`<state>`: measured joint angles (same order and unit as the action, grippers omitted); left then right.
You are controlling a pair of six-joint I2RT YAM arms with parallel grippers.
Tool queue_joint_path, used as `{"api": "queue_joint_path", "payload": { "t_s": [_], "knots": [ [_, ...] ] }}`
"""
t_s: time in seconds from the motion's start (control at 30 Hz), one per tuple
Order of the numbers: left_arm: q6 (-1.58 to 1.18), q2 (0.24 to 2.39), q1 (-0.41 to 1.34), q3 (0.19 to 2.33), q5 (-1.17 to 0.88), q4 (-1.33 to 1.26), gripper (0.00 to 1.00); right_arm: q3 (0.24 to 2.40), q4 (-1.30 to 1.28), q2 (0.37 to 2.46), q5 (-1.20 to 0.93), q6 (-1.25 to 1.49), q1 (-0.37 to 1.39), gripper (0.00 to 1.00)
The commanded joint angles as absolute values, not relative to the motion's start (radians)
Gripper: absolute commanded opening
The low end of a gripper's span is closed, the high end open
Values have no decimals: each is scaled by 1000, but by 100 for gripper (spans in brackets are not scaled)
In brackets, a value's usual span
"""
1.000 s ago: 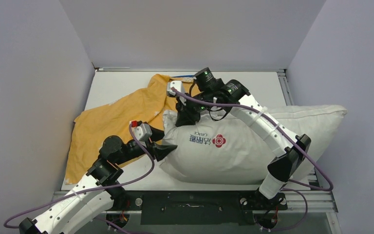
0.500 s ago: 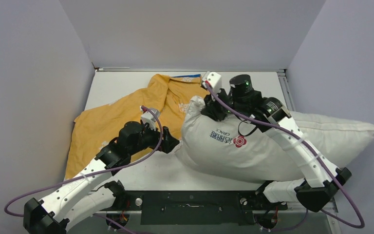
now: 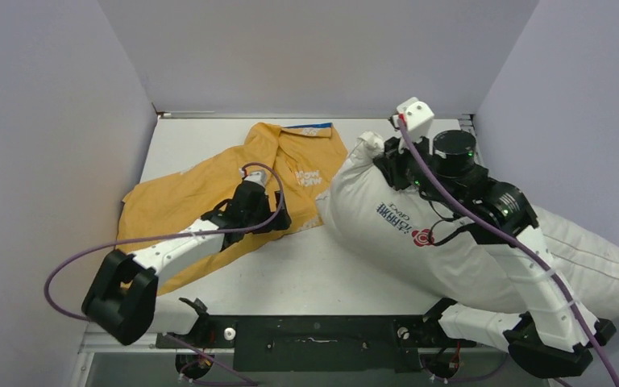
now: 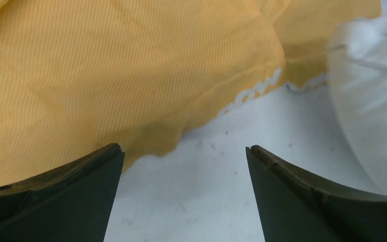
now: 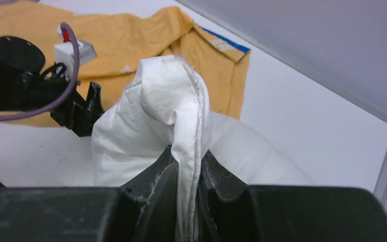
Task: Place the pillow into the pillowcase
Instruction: Move the pillowcase to the center of the board.
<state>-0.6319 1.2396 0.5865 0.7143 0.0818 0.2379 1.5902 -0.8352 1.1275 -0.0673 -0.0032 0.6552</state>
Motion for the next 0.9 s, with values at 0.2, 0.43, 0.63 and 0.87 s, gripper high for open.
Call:
{"api": "queue_joint_path", "payload": {
  "t_s": [0.2, 0.43, 0.63, 0.87],
  "knots": [
    [-576, 1693, 614, 980, 80, -44, 70, 1674, -595, 968, 243, 20, 652, 5],
    [-530, 1798, 692, 929, 0, -110, 21, 1663, -580, 1001, 284, 8, 651, 5],
    [-545, 1649, 872, 773, 68, -62, 10, 1668, -572, 1031, 282, -40, 651, 5],
    [-697, 1439, 1102, 609, 184, 130, 0, 1700, -586, 1063, 253, -80, 650, 5]
  ]
}}
